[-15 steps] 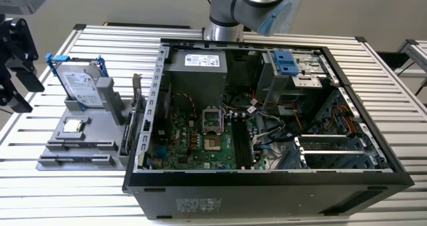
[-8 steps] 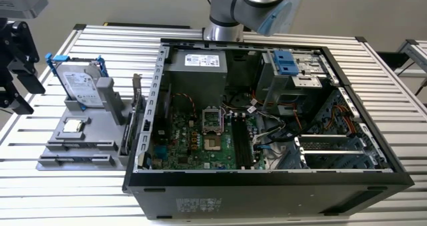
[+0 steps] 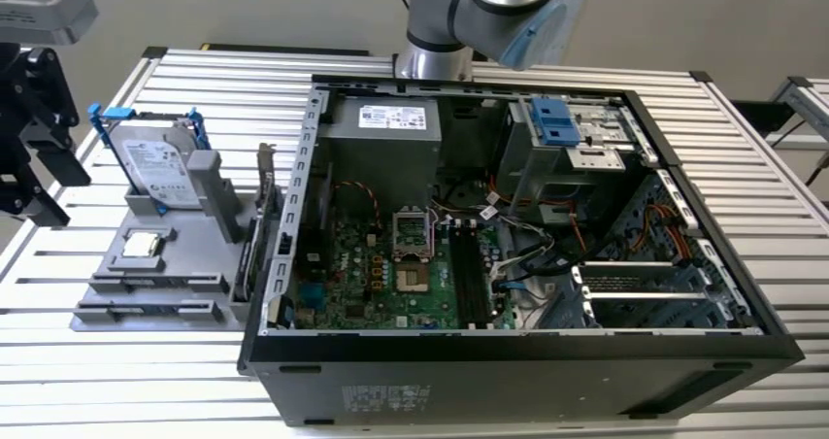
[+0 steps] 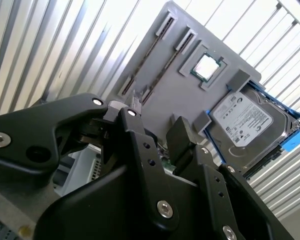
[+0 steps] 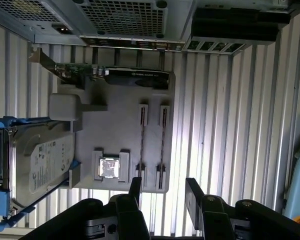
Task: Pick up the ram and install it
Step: 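Pick up the ram and move it above insertion slot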
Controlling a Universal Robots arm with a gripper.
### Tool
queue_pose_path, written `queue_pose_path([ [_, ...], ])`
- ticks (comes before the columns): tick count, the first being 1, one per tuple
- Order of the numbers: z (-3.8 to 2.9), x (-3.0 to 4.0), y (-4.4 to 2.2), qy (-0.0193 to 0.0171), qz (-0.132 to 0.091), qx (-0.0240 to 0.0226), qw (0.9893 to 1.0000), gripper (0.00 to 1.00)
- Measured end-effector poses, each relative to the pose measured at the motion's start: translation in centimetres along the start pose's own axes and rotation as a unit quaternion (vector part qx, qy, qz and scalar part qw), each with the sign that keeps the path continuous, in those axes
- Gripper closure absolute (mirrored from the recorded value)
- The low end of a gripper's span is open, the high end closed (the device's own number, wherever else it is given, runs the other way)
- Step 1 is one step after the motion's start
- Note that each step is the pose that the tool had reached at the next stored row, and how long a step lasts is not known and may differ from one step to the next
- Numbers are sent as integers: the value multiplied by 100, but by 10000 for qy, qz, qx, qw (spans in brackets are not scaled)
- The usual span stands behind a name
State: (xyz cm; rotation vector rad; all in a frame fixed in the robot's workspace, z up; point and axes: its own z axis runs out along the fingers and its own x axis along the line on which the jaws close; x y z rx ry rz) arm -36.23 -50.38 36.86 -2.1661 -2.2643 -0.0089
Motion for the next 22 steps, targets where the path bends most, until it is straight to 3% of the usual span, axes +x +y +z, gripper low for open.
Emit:
queue_pose_path([
  [22, 88, -1, 0, 1, -37, -1, 10000, 0],
])
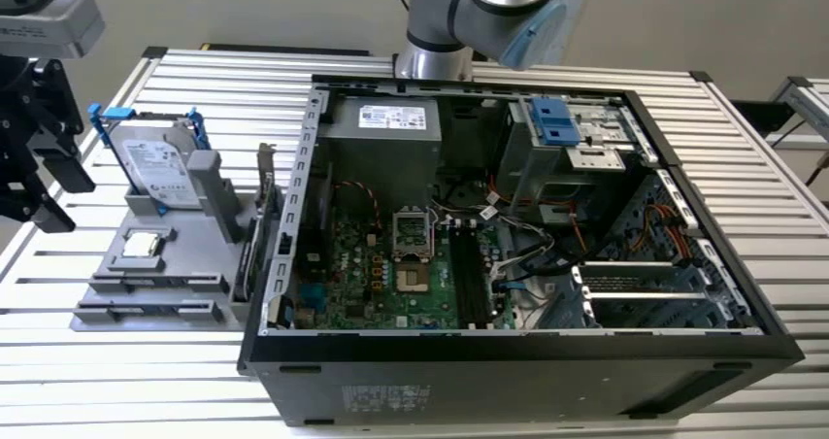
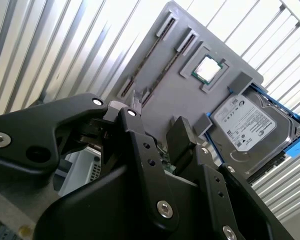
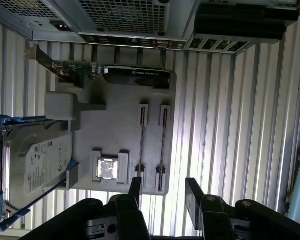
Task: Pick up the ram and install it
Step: 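Pick up the ram and move it above insertion slot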
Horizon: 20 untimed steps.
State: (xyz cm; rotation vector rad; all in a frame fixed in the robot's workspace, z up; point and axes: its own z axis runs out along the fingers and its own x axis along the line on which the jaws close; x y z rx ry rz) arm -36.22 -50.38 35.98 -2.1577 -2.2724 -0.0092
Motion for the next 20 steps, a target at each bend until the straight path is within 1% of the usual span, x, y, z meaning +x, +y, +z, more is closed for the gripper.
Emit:
queue_pose_path([
  [20, 151, -1, 0, 0, 0, 0, 10000, 0],
])
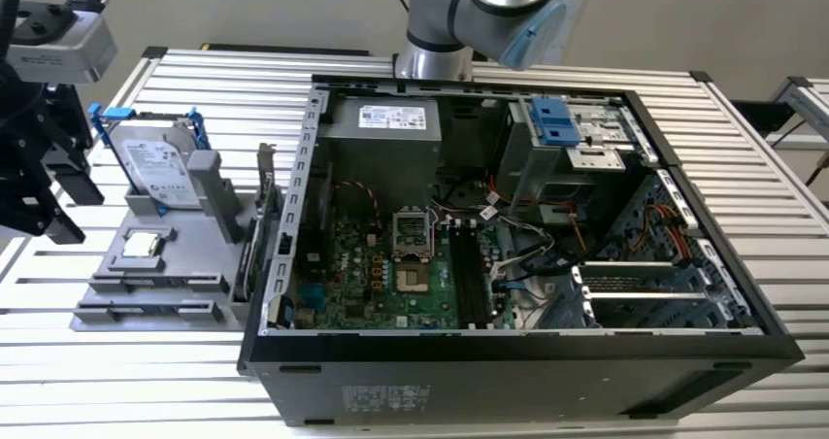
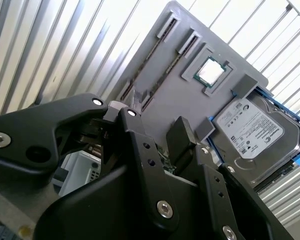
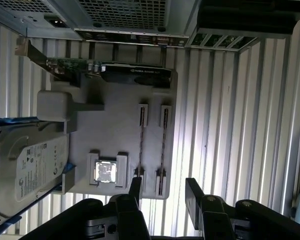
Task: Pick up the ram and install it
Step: 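Pick up the ram and move it above insertion slot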
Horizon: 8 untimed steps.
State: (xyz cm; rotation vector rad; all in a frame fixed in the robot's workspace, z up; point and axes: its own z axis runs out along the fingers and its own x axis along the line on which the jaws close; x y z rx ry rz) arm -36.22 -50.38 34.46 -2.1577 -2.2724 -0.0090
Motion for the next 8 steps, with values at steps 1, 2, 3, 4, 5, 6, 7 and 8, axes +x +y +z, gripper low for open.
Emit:
queue_pose_path([
  [1, 8, 0, 0, 0, 0, 0, 10000, 0],
  [2, 15, 0, 0, 0, 0, 0, 10000, 0],
  [3, 22, 0, 0, 0, 0, 0, 10000, 0],
  [4, 29, 0, 0, 0, 0, 0, 10000, 0],
  [5, 37, 0, 0, 0, 0, 0, 10000, 0],
  [6, 43, 0, 0, 0, 0, 0, 10000, 0],
  [7, 51, 0, 0, 0, 0, 0, 10000, 0],
  [8, 59, -1, 0, 0, 0, 0, 10000, 0],
])
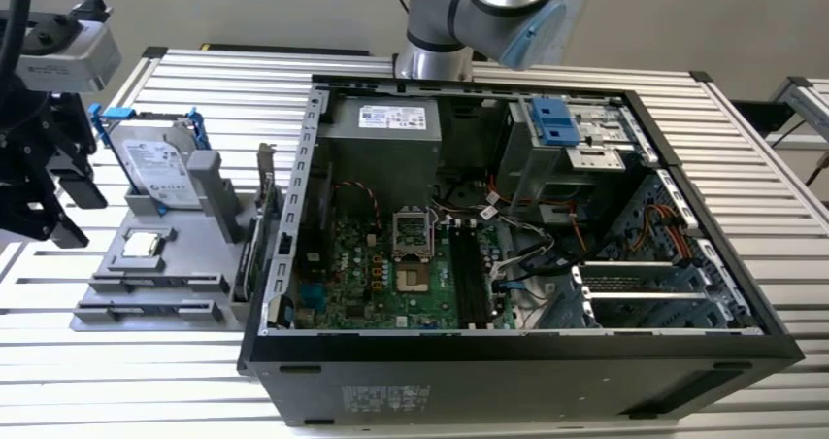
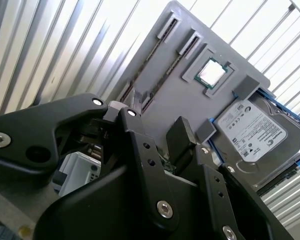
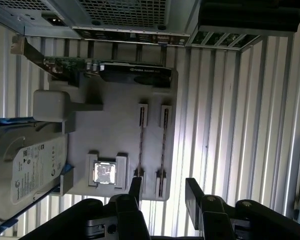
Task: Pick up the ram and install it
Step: 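Pick up the ram and move it above insertion slot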
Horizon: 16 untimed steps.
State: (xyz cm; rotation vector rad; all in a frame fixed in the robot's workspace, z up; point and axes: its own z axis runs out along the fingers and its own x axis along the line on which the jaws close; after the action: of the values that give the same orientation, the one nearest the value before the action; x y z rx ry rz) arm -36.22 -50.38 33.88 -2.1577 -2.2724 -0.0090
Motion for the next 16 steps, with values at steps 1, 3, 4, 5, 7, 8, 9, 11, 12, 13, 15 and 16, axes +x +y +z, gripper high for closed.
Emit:
queue_pose_path([
  [1, 8, 0, 0, 0, 0, 0, 10000, 0],
  [3, 25, 0, 0, 0, 0, -1, 10000, 0],
  [4, 32, 0, 0, 0, 0, 0, 10000, 0],
  [5, 41, 0, 0, 0, 0, 0, 10000, 0],
  [7, 57, 0, -1, 0, 1, -1, 10000, 0],
  [8, 65, 0, -1, 0, 1, 0, 10000, 0],
  [9, 74, 0, -1, 0, 1, 0, 10000, 0],
  [11, 89, 0, 0, 0, 1, 0, 10000, 0],
  [12, 97, 0, 0, 0, 1, 0, 10000, 0],
  [13, 106, -1, 1, 0, -1, 0, 10000, 0],
  [15, 122, -1, 1, 0, 0, 0, 10000, 0],
  [16, 130, -2, 1, 0, -1, 0, 10000, 0],
])
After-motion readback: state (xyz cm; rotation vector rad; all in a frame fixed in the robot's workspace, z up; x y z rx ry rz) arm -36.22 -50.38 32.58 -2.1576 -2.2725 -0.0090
